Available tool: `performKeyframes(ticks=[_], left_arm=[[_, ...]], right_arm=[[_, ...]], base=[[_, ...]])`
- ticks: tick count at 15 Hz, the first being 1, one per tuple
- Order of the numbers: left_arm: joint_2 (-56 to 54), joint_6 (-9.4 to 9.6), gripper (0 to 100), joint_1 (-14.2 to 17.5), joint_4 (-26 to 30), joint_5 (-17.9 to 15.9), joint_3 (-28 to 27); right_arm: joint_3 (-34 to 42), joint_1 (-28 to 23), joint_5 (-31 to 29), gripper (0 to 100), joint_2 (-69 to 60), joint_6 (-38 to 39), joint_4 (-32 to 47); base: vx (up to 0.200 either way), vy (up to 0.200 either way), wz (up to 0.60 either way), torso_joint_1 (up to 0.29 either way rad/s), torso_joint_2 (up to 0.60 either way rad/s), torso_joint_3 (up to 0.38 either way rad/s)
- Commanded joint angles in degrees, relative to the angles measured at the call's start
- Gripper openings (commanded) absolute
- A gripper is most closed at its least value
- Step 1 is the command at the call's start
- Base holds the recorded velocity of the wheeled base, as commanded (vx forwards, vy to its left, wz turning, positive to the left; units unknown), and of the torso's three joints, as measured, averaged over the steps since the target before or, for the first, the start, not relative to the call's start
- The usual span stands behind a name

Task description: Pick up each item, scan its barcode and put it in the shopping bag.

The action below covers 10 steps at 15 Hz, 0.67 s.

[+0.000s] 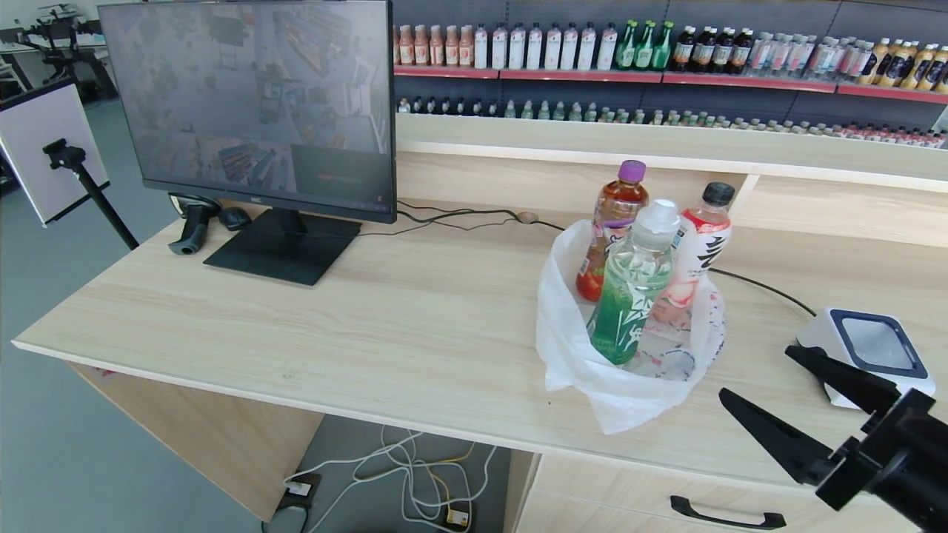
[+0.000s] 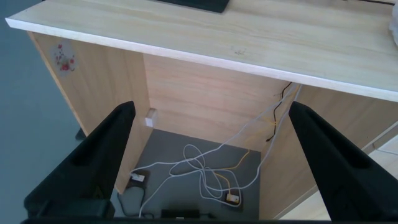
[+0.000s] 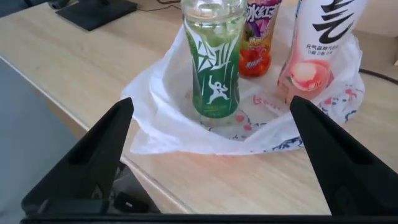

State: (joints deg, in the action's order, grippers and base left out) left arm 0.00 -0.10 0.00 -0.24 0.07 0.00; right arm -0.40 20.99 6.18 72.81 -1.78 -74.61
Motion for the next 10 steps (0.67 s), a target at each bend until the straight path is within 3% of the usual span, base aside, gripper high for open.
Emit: performKeyframes(ticks=[1, 2, 5, 7, 10], left_arm=[[0.00, 0.01, 100, 0.00, -0.02, 0.01, 0.00], [0.00, 0.01, 100, 0.00, -0.02, 0.01, 0.00], [0.00, 0.01, 100, 0.00, -0.02, 0.01, 0.00], [0.09, 0.01, 100, 0.00, -0.02, 0.01, 0.00], [0.09, 0.01, 100, 0.00, 0.07, 0.01, 0.00]], right_arm=[[0.23, 0.63, 1.99, 100, -26.32, -1.38, 28.99], [-0.30, 0.63, 2.52, 100, -35.81, -1.82, 43.05], [-3.29, 0.63, 2.61, 100, -57.08, -3.32, 72.50], [-3.29, 0.19, 1.91, 100, -60.69, -4.72, 74.96], [0.40, -4.91, -1.52, 100, -67.01, -4.28, 74.17]], base=[[0.000, 0.000, 0.00, 0.000, 0.00, 0.000], [0.000, 0.000, 0.00, 0.000, 0.00, 0.000], [0.000, 0.000, 0.00, 0.000, 0.00, 0.000], [0.000, 0.000, 0.00, 0.000, 0.00, 0.000], [0.000, 0.000, 0.00, 0.000, 0.00, 0.000]])
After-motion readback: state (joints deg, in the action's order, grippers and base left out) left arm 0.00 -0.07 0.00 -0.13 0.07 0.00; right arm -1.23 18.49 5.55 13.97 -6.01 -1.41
